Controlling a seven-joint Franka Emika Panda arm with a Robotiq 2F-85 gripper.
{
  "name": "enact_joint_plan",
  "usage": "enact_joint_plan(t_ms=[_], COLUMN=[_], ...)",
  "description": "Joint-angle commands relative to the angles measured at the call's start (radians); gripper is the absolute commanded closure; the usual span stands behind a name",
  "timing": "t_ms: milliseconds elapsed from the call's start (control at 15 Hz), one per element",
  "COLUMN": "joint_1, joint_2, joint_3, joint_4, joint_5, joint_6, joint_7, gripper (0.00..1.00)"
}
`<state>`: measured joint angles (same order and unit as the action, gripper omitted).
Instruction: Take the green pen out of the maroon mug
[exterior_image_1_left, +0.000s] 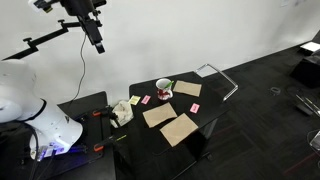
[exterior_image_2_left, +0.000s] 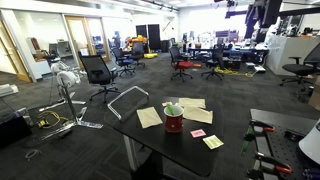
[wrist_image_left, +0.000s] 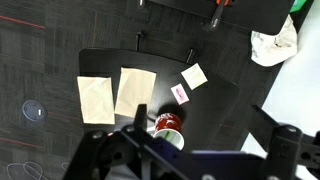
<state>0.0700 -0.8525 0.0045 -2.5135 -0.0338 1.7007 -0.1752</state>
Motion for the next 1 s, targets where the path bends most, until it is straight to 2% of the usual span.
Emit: enact_joint_plan(t_ms=[0,400,733,933], joint_1=[0.007,0.011,0.024,0.013], joint_2=[0.001,0.009,0.103,0.190], joint_3=[-0.004,0.003,0.051,0.114], joint_4=[0.003,0.006,0.007,0.002], joint_5=[-0.003,0.006,0.083,0.109], joint_6=[-0.003,0.014,0.142,0.262], joint_7=[0.004,0.014,0.122,0.244], gripper=[0.00,0.00,0.00,0.00])
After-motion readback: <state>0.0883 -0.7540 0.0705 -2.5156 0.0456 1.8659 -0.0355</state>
